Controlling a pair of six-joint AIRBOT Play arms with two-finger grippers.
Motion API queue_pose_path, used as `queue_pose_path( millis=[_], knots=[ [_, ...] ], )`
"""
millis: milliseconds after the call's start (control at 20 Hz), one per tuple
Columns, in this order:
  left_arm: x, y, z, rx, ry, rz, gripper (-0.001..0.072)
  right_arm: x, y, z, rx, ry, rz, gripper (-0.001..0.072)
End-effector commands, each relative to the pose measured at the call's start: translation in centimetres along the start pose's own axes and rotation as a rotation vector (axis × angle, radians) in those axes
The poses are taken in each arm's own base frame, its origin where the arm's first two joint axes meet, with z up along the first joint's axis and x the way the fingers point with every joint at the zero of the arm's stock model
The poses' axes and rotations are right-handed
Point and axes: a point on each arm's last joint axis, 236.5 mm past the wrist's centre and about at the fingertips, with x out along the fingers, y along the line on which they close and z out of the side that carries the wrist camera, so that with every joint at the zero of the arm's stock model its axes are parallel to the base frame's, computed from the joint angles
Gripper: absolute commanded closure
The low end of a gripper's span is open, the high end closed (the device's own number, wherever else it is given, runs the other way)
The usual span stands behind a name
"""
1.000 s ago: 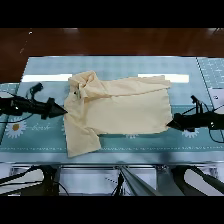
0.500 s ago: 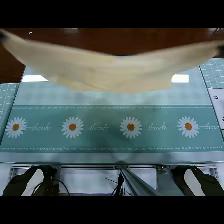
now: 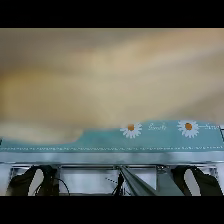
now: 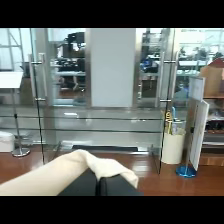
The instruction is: Fold the shirts.
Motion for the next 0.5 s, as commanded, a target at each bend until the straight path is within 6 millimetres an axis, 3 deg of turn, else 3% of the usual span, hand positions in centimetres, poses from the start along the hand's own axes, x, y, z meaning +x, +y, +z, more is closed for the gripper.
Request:
queue_pose_path(
  millis=[0, 150, 250, 350, 450],
  knots=[
    [-2.9, 0.4, -3.4, 0.04, 0.192, 0.061, 0.0689, -3.0, 0.0, -2.9, -0.016, 0.17, -0.057, 0.0687],
    [-1.9, 0.3, -9.6, -0.035, 0.439, 0.012, 0.0689, -4.1, -2.4, -9.1, -0.015, 0.446, -0.138, 0.0687],
    [-0.9, 0.2, -15.2, -0.14, 0.651, -0.029, 0.0689, -4.3, -3.3, -13.4, 0.019, 0.658, -0.139, 0.0688],
    [-0.1, -0.4, -21.2, -0.265, 0.868, -0.079, 0.0689, -2.5, -3.4, -16.6, 0.057, 0.785, -0.082, 0.0688],
    [1.2, -0.6, -26.0, -0.344, 1.004, -0.113, 0.069, -0.5, -5.2, -21.5, 0.086, 0.952, -0.093, 0.0687]
  ],
)
